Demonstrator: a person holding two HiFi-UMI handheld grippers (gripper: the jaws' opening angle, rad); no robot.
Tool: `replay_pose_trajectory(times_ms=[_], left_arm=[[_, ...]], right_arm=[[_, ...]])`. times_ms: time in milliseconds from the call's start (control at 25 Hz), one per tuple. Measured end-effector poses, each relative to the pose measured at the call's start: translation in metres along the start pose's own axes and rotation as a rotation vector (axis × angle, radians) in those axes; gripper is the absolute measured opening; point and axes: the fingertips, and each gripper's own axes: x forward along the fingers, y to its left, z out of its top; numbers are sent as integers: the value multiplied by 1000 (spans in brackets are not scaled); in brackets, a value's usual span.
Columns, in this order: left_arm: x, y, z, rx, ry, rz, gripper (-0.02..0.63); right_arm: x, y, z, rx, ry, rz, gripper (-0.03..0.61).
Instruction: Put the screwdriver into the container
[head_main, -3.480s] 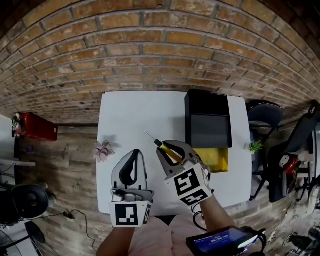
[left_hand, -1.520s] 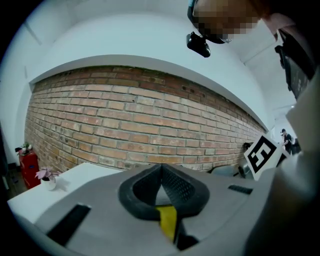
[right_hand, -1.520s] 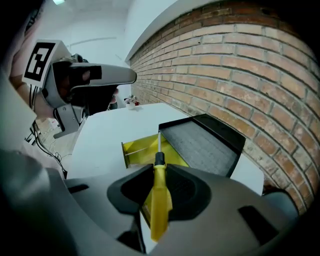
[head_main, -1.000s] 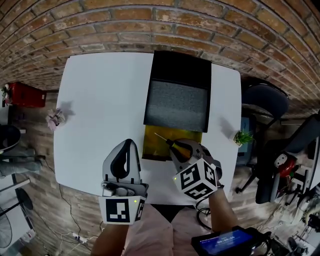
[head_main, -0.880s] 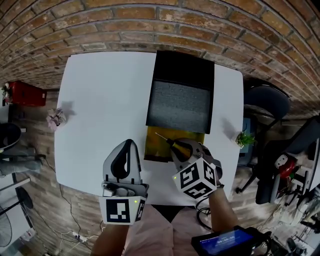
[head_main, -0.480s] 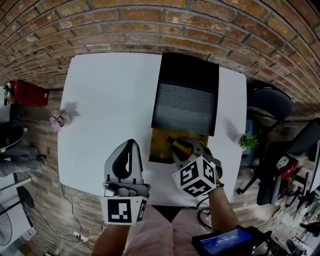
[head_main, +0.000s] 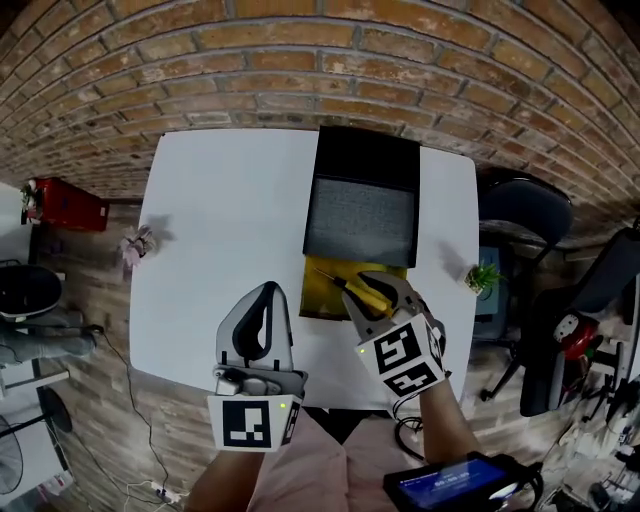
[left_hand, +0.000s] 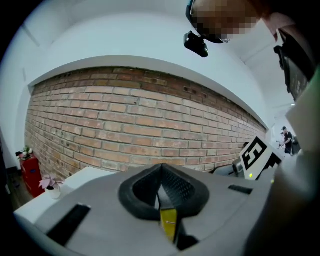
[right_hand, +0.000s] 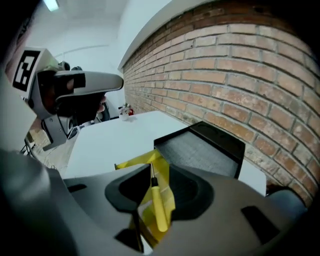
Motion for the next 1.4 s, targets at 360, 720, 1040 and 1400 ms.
replay_pose_trajectory(times_ms=[360,720,1040,1400], left_arm=[[-21,-37,71,55,-137,-42,12],[-35,-60,133,105,-247,-52,12],[-40,-69,151,124,-280,-56,12],[-37,-80,149,125,-281,-72,12]], right_arm=[[-95,-25,60,186,-355,-157,84],[-169,-29,91,179,-549,-291,2],[-202,-31,104,153,-623,-356,0],[-211,-37,103,153,-646,-380,-2]])
